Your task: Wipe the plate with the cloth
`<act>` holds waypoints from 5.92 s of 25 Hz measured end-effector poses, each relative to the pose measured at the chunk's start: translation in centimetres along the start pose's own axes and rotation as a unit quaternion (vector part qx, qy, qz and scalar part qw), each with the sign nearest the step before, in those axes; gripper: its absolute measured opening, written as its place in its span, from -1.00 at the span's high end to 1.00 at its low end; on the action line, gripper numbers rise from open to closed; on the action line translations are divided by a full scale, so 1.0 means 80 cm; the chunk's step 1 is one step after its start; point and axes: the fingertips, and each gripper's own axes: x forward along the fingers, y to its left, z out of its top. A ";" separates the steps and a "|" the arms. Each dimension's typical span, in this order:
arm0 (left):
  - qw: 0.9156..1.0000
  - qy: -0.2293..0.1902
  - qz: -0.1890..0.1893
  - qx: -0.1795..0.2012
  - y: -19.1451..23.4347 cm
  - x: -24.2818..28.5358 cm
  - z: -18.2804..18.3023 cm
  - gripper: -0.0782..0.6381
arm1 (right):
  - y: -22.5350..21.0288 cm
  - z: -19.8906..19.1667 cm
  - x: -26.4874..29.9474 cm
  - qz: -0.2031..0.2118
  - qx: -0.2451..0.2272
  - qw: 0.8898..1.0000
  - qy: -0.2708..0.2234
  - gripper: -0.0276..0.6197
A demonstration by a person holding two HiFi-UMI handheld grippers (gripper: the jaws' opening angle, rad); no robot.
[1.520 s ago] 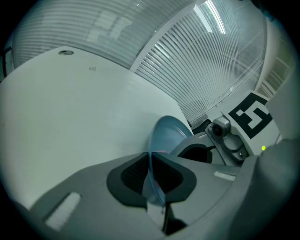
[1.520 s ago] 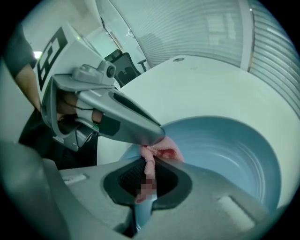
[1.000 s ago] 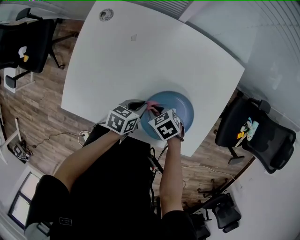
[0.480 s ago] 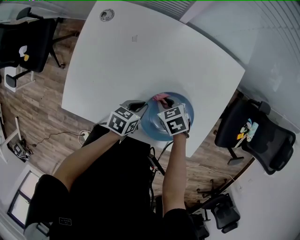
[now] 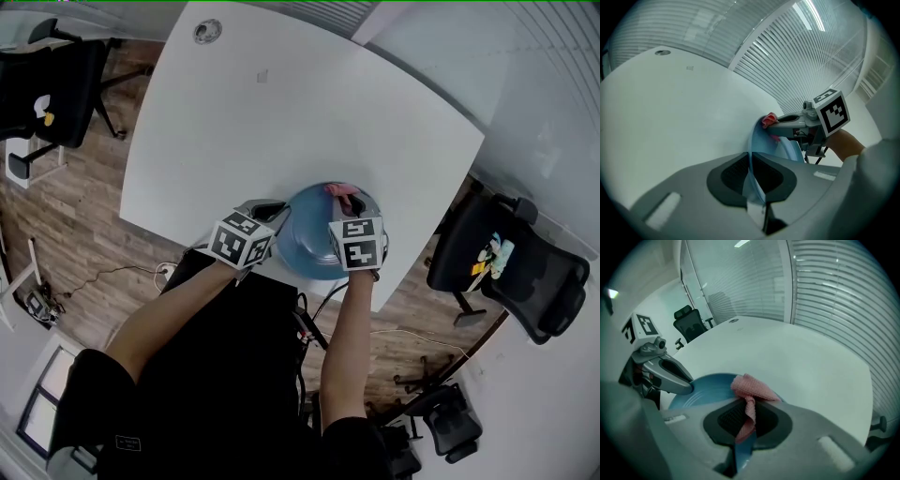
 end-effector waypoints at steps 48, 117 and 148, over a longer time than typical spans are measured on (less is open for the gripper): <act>0.998 -0.017 0.005 -0.052 0.007 0.002 0.003 0.72 | 0.075 -0.212 -0.067 -0.054 -0.005 0.979 0.195 0.85; 0.999 0.012 0.037 0.005 0.000 0.013 0.015 0.71 | 0.098 -0.038 0.008 0.083 -0.120 0.986 0.080 0.85; 0.999 0.004 0.044 -0.027 0.003 0.012 0.018 0.73 | 0.026 -0.047 -0.011 -0.007 -0.095 0.994 0.054 0.85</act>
